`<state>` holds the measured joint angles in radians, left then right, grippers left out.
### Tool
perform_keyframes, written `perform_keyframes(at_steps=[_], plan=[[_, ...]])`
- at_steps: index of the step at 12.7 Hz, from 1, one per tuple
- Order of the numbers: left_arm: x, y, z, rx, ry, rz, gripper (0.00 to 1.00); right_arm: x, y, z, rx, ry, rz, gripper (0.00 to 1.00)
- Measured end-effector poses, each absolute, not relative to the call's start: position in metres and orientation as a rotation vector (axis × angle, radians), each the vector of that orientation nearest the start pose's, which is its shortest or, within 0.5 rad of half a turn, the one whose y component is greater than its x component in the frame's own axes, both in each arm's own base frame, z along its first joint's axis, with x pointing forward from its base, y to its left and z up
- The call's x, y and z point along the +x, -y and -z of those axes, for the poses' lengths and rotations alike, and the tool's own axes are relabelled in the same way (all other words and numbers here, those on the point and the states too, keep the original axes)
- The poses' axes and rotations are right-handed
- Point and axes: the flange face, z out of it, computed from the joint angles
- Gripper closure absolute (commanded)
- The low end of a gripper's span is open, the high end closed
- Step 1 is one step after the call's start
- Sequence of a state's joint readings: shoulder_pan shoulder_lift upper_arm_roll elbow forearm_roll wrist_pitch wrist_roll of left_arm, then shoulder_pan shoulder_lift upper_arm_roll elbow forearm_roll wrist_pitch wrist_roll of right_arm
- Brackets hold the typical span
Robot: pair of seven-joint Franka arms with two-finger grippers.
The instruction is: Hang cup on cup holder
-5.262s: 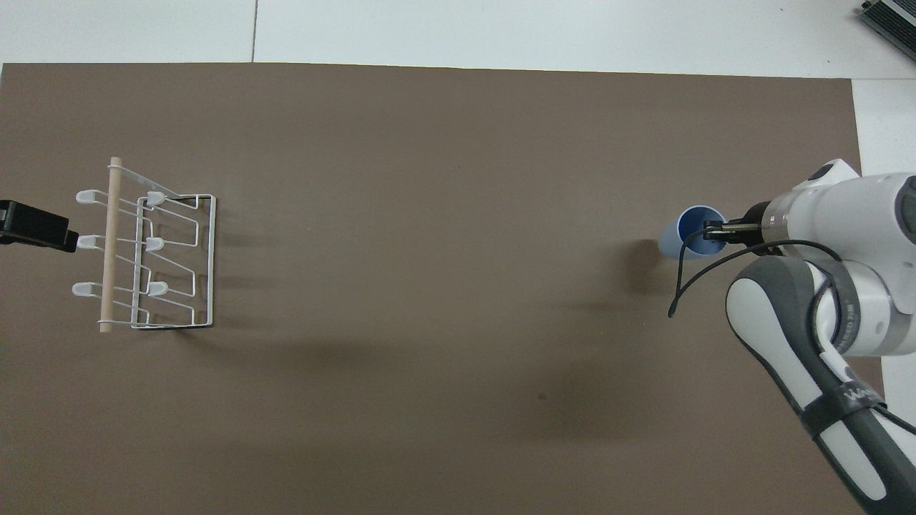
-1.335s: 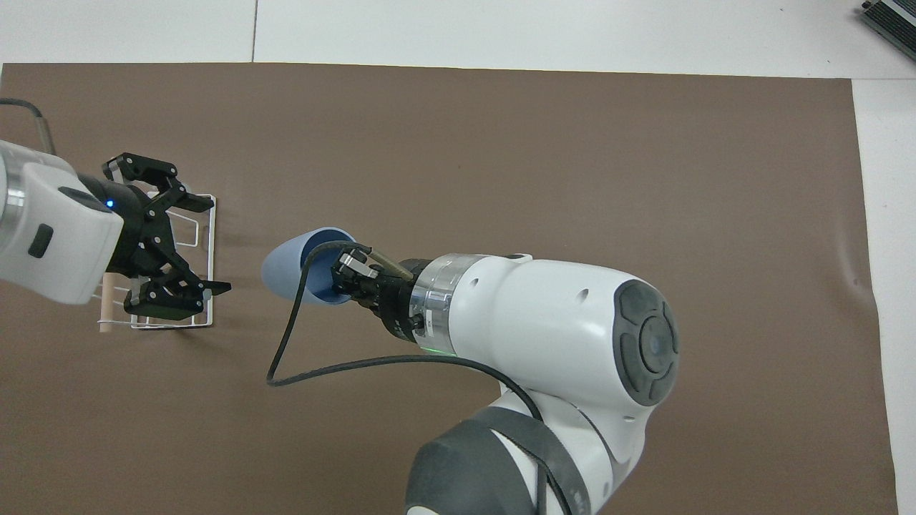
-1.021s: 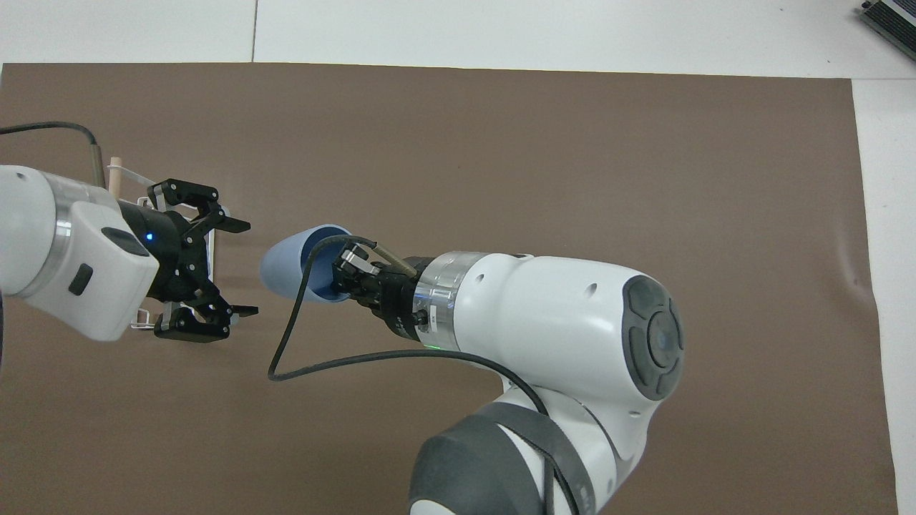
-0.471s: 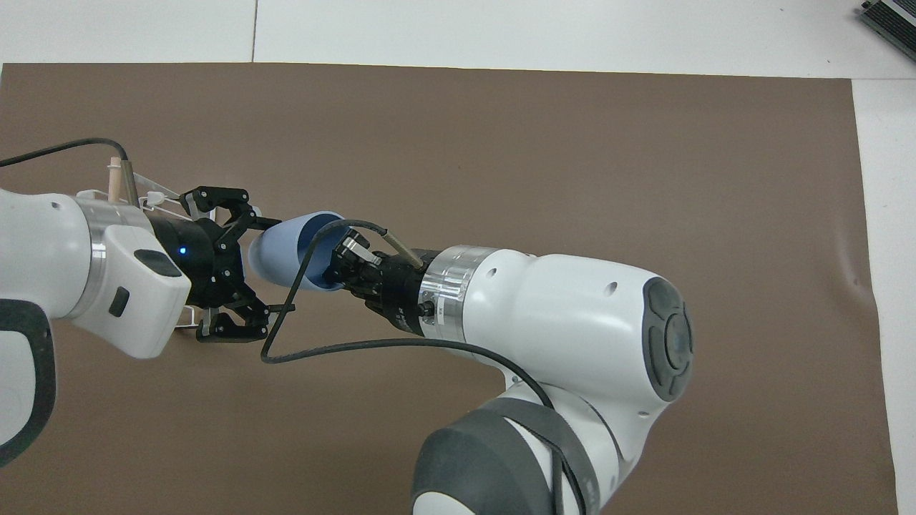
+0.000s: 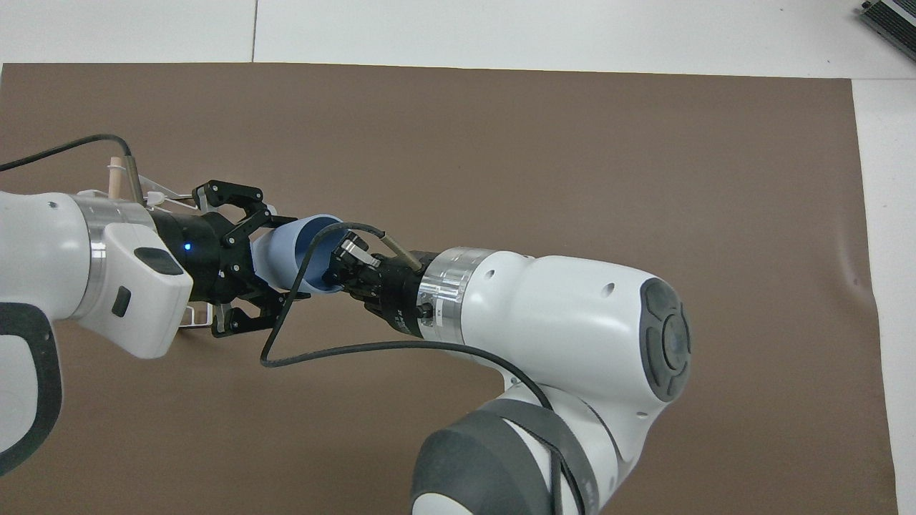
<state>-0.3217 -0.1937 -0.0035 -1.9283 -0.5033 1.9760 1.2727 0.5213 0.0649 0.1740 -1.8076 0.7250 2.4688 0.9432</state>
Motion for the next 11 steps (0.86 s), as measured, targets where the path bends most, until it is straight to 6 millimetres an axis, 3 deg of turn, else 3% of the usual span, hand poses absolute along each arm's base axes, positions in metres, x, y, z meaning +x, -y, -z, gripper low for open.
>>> perform_keyframes(at_steps=[4,8,10,11], plan=[[0.4874,0.1969,-0.6027,-2.52,-2.249,0.748,1.0,0.4838,-0.398,-0.5687,-2.172,-0.786,-0.078,1.0],[0.4867,0.1977,-0.6028,-2.531,-2.247,0.75,1.0,0.4863,-0.3952,-0.57,-2.159,-0.809,-0.077,0.5],[0.4866,0.1976,-0.6023,-2.533,-2.247,0.748,1.0,0.4898,-0.3915,-0.5728,-2.13,-0.87,-0.093,0.37],[0.4867,0.1969,-0.6016,-2.524,-2.246,0.735,1.0,0.4914,-0.3897,-0.5739,-2.122,-0.887,-0.096,0.35]])
